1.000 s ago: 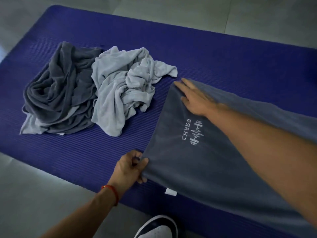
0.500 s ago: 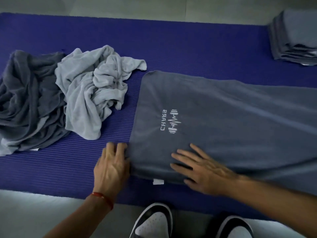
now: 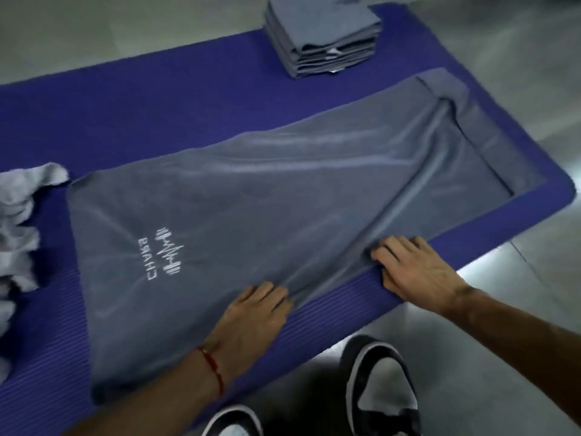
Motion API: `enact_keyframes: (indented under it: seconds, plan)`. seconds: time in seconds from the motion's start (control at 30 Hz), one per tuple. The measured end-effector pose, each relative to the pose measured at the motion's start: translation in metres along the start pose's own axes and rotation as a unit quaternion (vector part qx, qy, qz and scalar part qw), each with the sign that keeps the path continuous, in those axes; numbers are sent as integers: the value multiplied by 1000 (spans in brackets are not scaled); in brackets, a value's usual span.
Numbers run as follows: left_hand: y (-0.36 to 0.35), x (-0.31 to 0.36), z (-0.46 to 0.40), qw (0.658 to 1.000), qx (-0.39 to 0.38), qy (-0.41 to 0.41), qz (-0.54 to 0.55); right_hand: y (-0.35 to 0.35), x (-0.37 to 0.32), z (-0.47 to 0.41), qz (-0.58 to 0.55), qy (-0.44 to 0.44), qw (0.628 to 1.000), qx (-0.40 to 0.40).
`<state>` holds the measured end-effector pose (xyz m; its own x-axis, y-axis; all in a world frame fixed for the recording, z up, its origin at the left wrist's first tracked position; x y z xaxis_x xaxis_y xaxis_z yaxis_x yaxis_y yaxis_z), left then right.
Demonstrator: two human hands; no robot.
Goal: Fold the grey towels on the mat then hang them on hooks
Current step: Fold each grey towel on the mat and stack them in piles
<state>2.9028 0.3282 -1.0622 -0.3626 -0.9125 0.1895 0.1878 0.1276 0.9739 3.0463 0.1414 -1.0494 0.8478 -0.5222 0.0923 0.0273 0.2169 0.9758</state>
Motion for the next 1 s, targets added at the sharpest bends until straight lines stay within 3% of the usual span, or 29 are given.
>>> enact_keyframes:
  seconds: [0.1,0.23,0.33,0.5,0.6,0.67,0.73,0.87,1.0]
  plan:
    - [0,-1,-4,999,0,-13,-37,-7,23,13,-2,-19,1000,7]
    - [-7,4,-10,993,-86,4,-87,-14,28,7,31,45,998,-19]
    - [4,5,-22,990,-93,34,-96,-5,23,0,38,80,996,-8]
    - [13,4,-14,994,-76,35,73,7,27,11,26,86,995,30]
    - [15,5,-30,994,-108,-12,25,-7,32,35,-3,54,998,-17]
    - [25,-6,-68,996,-88,-27,15,-12,55,46,-58,-59,997,3]
    - [29,-18,-119,995,-91,-35,-8,-11,95,57,-143,-214,964,59]
    - [24,-30,-218,988,-141,-17,-60,-30,186,85,-231,-473,846,87]
    - [23,-28,-298,992,-104,-3,-75,-66,257,105,-318,-668,673,29]
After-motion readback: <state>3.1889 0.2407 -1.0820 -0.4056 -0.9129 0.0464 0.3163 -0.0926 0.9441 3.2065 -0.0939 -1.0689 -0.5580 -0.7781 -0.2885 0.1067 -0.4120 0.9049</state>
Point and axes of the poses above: each hand's wrist, its own z-axis away from the middle knuckle, its own y-axis out of the back of the hand, x = y × z, the point moved 9 cm from there along -z, towards the middle knuckle, and after that the axes turned 12 degrees about -x, right-handed, at the moved point
